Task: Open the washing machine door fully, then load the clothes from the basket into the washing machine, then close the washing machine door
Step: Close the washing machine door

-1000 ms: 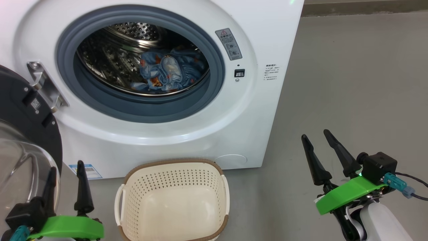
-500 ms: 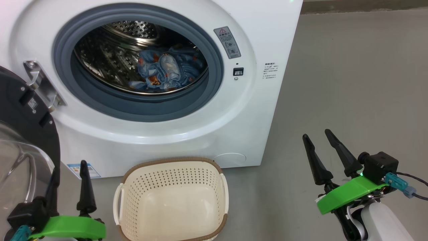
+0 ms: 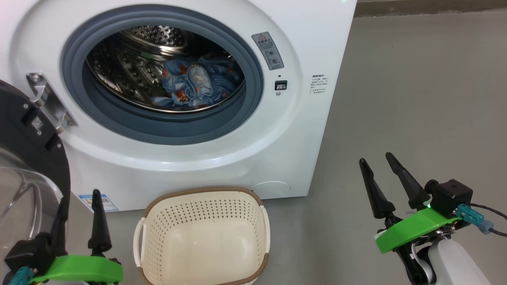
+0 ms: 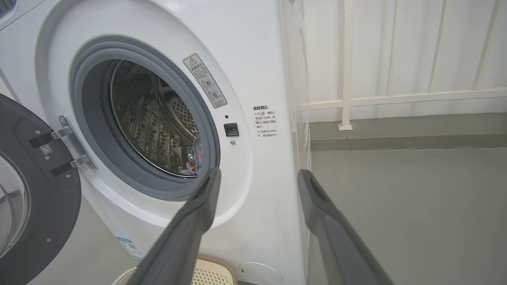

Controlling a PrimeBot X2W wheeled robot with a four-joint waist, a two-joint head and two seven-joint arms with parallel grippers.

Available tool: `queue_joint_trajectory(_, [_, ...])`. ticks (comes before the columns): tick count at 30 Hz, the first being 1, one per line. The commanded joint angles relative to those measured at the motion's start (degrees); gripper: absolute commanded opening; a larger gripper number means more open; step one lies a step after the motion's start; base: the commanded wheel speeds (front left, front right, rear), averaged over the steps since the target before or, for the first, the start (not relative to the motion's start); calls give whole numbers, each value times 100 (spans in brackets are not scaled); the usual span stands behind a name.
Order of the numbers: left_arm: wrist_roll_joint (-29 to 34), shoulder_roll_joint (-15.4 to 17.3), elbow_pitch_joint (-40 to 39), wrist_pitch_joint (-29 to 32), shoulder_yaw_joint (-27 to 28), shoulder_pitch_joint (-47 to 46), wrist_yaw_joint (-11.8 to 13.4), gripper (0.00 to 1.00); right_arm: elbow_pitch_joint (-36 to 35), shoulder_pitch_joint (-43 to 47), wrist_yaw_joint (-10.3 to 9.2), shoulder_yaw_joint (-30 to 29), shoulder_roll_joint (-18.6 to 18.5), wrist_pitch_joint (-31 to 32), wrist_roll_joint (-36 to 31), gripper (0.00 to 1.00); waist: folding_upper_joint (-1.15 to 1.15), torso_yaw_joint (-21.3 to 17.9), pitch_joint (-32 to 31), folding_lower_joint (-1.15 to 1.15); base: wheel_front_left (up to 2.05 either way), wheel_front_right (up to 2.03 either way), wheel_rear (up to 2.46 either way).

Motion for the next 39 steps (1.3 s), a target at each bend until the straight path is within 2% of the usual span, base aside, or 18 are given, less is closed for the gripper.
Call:
queue_joint_trajectory(1, [-56, 147, -158, -19, 178, -86, -25, 100, -154, 0, 9, 104, -2, -27, -1, 100, 0, 1, 1, 0, 0, 0, 0])
queue_joint_trajectory(10, [-65, 153, -188, -19, 185, -84, 2, 100, -150, 5, 9, 94, 6, -27, -2, 100, 0, 0, 3, 0, -34, 34, 0])
queue_joint_trajectory(27, [-37, 135, -270, -19, 173, -60, 9, 100, -162, 26, 9, 64, -8, -27, 0, 100, 0, 6, 19, 0, -132, 132, 0])
queue_joint_trajectory(39, [-23, 119, -263, -19, 160, -38, 16, 100, -144, 49, 9, 82, -24, -27, 0, 100, 0, 28, -23, 0, -13, 13, 0])
